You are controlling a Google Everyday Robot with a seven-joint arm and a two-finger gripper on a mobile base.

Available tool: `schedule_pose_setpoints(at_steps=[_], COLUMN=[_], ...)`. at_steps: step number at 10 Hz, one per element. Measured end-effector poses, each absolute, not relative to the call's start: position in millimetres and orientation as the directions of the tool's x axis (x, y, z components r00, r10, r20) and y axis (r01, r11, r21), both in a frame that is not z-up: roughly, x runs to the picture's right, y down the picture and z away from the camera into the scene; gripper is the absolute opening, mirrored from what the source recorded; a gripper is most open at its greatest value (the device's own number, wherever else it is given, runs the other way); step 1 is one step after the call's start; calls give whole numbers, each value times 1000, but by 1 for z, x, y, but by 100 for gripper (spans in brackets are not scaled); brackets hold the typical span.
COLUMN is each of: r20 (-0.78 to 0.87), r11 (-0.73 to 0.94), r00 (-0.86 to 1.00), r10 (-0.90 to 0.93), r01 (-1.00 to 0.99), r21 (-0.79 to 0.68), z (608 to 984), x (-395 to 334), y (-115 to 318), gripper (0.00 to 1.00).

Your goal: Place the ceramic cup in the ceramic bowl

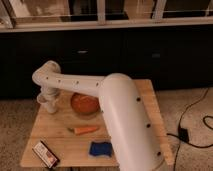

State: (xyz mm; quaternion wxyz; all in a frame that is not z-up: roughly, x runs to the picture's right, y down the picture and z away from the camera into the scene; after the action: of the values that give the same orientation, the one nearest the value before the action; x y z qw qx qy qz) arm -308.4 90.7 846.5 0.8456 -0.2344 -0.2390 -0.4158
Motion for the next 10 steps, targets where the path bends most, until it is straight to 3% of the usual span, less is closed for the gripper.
schedule_pose_setpoints(at_steps=[10], r20=[569], r11=[581], r00=[579], r10=[-584], r01=[788], r21=[-206], z=[832], x=[-257], y=[61], gripper=[0])
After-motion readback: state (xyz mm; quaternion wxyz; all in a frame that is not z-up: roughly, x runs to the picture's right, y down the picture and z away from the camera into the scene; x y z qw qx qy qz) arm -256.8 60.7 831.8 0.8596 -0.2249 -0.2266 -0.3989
